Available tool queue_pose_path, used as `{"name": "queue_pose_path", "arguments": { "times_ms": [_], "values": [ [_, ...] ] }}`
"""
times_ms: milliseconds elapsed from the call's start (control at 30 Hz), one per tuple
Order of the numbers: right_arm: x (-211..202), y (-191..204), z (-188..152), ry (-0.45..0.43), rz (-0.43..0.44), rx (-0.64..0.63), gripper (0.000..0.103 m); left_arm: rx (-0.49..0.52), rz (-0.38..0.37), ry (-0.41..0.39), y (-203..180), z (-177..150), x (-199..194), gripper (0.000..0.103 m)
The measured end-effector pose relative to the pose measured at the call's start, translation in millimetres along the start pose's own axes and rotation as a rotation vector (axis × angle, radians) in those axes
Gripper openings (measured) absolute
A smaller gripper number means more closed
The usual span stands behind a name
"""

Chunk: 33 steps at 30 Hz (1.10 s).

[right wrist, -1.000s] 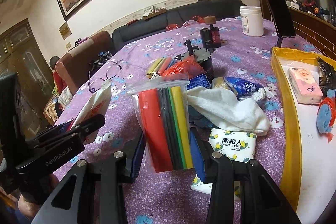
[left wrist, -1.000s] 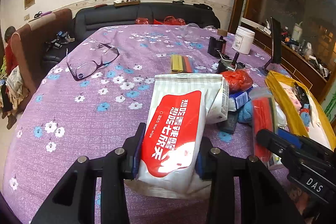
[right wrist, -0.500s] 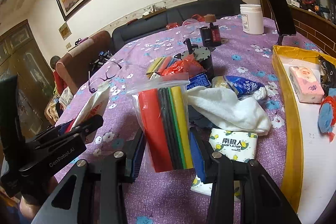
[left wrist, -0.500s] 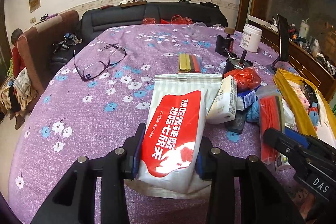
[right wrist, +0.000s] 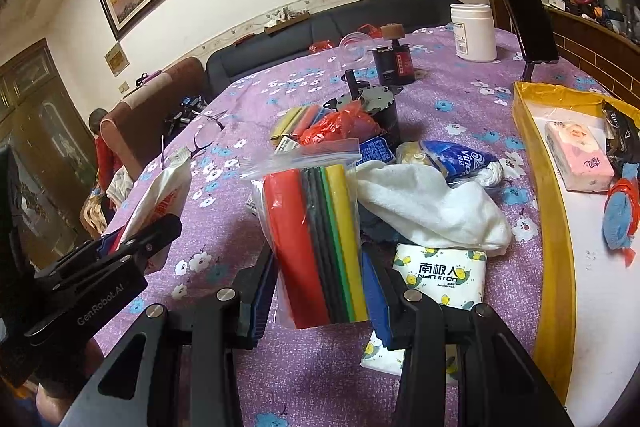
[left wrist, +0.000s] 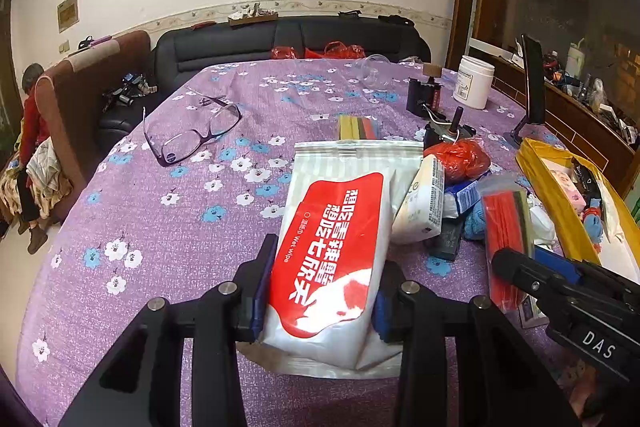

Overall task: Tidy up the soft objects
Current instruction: 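Lift the wipes pack with the left while the right approaches the striped sponge bag, then carry the wipes pack and striped sponge bag into the yellow tray, open both grippers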

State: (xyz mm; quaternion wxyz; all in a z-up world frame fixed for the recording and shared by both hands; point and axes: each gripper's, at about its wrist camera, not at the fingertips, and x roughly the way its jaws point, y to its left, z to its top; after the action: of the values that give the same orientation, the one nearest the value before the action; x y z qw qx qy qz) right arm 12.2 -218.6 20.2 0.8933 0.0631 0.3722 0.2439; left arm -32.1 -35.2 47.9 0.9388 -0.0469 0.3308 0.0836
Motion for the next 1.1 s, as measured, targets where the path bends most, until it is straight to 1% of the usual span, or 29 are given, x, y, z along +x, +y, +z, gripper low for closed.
{"name": "queue_pose_path", "arguments": {
  "times_ms": [233,667,1100],
  "values": [
    [-1,1,0,-0.005,-0.004,-0.003,0.045,0.012,0.005,-0.01,-3,0,-2,0.038],
    [-9,2,-3,-0.04,-0.02,-0.006,0.045,0.016,0.018,-0.015,-2,-1,-4,0.038],
    [-12,3,-3,-0.05,-0.034,-0.004,0.045,0.022,0.022,-0.024,-3,1,-5,0.038]
  ]
}}
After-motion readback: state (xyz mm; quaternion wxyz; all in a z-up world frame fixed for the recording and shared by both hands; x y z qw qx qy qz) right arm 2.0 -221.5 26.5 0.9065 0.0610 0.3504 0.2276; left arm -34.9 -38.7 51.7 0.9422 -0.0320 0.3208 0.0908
